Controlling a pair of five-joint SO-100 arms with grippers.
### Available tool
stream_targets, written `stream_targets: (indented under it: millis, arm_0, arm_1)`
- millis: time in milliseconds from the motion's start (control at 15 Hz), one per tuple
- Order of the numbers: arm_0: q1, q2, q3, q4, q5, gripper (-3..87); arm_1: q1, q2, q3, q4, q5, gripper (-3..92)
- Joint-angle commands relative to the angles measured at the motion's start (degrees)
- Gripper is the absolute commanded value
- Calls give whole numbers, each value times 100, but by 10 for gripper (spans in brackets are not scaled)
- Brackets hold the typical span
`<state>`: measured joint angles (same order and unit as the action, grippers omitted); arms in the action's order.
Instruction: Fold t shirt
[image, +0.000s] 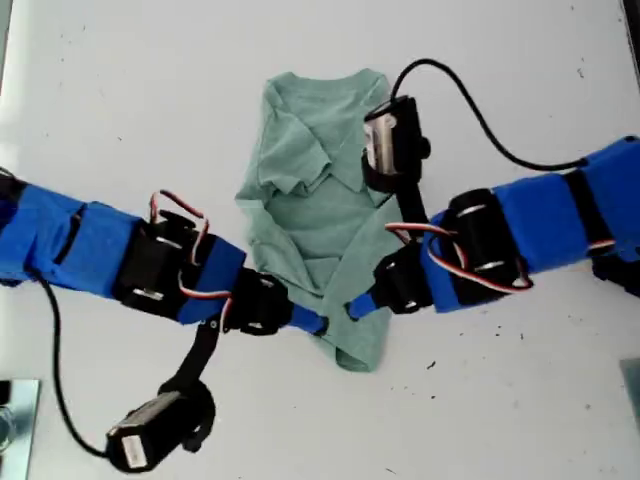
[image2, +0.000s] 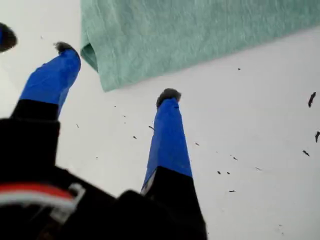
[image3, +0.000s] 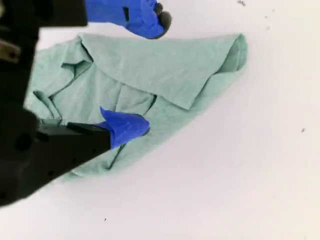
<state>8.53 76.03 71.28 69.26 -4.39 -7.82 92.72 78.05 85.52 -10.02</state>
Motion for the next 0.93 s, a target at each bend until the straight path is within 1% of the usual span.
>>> stream_targets:
  millis: [0, 133, 267, 333, 400, 600, 733, 867]
  arm_0:
    - [-334, -624, -378, -158, -18, 269]
    - [-369, -1345, -571, -281, -202, 263]
    - [-387, -1731, -598, -387, -185, 215]
    - [-378, -1802, -598, -352, -141, 115]
    - [-378, -1837, -598, -360, -26, -2]
    - [-334, -1881, -853, -334, 176, -3]
    - [-149, -1846, -1433, -343, 360, -3]
    - [-88, -1556, -1529, -387, 396, -3]
  arm_1:
    - [-105, -352, -272, -457, -97, 313]
    - [-220, -905, -141, -791, -62, 299]
    - [-387, -1670, -53, -1301, -18, 269]
    - [-439, -1995, -132, -1459, -70, 193]
    - [-466, -2232, -202, -1459, -44, 24]
    - [-519, -2065, -255, -1424, -255, 23]
    - [-545, -1424, -431, -1248, -606, 23]
    - [-606, -835, -483, -1125, -703, 23]
